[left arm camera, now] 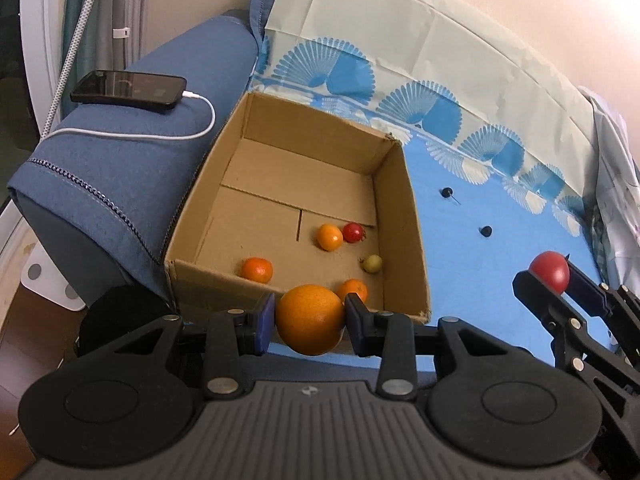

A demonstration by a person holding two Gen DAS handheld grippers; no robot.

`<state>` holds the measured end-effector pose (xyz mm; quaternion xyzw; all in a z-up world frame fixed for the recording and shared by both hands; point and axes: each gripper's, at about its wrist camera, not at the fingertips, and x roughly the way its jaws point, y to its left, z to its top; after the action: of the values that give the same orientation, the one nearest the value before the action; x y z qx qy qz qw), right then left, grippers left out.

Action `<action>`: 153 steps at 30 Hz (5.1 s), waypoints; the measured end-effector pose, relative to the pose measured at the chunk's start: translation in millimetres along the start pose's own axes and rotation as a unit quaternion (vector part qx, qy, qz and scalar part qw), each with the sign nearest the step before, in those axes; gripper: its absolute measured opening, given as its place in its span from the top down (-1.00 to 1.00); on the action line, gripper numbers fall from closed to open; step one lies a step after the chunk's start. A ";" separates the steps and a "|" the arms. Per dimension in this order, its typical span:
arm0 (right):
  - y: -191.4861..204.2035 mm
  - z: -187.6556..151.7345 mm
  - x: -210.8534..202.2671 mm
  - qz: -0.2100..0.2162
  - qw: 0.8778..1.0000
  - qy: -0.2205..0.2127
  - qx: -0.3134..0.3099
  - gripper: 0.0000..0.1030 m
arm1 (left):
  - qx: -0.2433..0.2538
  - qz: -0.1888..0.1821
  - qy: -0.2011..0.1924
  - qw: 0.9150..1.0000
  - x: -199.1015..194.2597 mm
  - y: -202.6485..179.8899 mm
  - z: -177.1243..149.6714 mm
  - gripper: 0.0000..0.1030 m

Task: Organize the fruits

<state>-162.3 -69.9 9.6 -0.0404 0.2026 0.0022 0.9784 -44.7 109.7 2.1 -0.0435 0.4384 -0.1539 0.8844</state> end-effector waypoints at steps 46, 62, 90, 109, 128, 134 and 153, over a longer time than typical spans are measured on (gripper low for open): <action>11.7 -47.2 198.4 0.041 0.982 0.184 -0.012 -0.20 | 0.046 0.093 0.064 0.993 196.3 28.5 68.4 -0.74; -12.5 -28.6 102.3 0.009 0.986 0.163 0.035 -0.98 | 0.037 0.112 0.008 0.993 84.8 15.8 21.0 -1.00; 3.8 -22.4 -34.7 -0.017 1.000 0.002 -0.013 -0.98 | 0.072 0.117 -0.090 0.986 -17.3 -36.5 -40.0 -1.00; 0.5 -25.6 -16.3 -0.008 1.000 0.027 0.007 -0.98 | 0.078 0.127 -0.067 0.987 -1.1 -36.0 -37.0 -1.00; -24.8 -39.1 28.8 -0.013 0.995 0.086 0.052 -0.98 | 0.092 0.136 -0.002 0.986 54.3 -39.2 -19.9 -1.00; -78.4 -44.3 44.0 -0.081 0.987 0.081 0.111 -0.98 | 0.119 0.127 0.001 0.985 80.3 -71.3 6.5 -1.00; -342.6 -129.0 258.4 -0.307 0.913 0.114 0.243 -0.98 | 0.187 -0.016 0.042 0.981 373.7 -308.7 148.8 -1.00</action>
<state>30.9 -424.8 -184.1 0.1384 0.2847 -0.3524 0.8807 212.7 -307.8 -126.2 0.1218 0.4377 -0.2485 0.8554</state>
